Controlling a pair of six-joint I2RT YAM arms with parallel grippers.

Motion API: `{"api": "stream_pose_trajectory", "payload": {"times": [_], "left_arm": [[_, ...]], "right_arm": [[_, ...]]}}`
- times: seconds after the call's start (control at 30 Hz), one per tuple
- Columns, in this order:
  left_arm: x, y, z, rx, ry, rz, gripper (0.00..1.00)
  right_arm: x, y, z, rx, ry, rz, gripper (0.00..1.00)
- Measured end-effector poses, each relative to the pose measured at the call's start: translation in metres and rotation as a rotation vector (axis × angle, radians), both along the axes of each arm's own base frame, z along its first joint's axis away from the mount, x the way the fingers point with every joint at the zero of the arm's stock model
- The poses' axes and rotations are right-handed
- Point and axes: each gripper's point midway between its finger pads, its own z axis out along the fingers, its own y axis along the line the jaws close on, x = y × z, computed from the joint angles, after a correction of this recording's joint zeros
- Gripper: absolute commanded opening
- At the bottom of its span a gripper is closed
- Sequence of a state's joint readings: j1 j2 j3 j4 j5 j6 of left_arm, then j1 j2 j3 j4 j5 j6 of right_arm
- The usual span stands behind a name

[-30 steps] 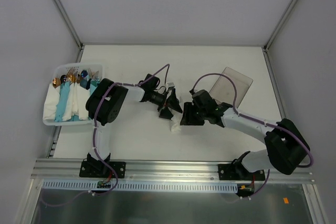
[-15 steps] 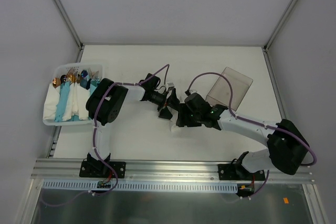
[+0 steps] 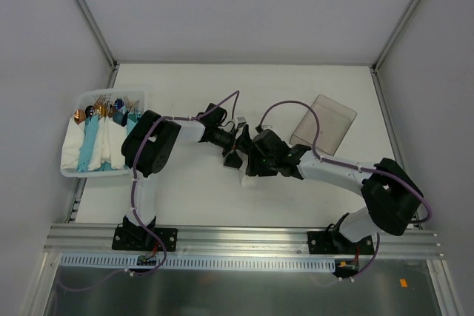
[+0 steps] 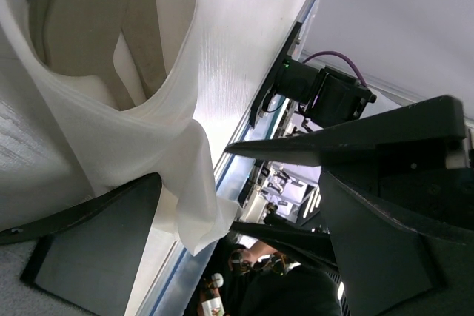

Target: Place the utensils on the paper napkin and roll it up

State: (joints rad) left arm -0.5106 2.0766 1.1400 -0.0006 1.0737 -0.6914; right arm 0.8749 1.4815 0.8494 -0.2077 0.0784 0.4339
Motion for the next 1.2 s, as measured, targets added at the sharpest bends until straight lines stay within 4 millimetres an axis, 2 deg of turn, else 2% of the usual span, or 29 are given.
{"api": "stream_pose_trajectory", "payload": {"times": [0.03,0.17,0.27,0.43,0.83,0.93,1.1,1.2], "left_arm": [[0.0,0.0,0.0,0.0,0.0,0.0,0.95],[0.0,0.0,0.0,0.0,-0.002,-0.001,0.95],[0.0,0.0,0.0,0.002,-0.004,0.0,0.95],[0.001,0.0,0.0,0.004,-0.011,0.002,0.94],[0.014,0.004,0.015,0.06,-0.203,0.034,0.84],[0.018,0.004,0.017,0.068,-0.228,0.041,0.78],[0.023,0.0,0.018,0.057,-0.232,0.05,0.56],[0.029,-0.005,0.016,0.034,-0.231,0.061,0.47]], "right_arm": [[0.0,0.002,-0.003,0.002,0.008,0.001,0.45],[0.002,0.006,-0.01,0.016,0.026,0.003,0.23],[0.003,0.008,-0.012,0.032,0.031,0.001,0.11],[0.001,0.003,-0.015,0.066,0.022,-0.009,0.0],[0.002,-0.008,-0.029,0.141,0.014,-0.051,0.0],[0.002,-0.008,-0.03,0.163,0.012,-0.056,0.0],[0.002,-0.009,-0.032,0.199,0.021,-0.059,0.0],[0.002,-0.009,-0.032,0.207,0.023,-0.06,0.0]]}}
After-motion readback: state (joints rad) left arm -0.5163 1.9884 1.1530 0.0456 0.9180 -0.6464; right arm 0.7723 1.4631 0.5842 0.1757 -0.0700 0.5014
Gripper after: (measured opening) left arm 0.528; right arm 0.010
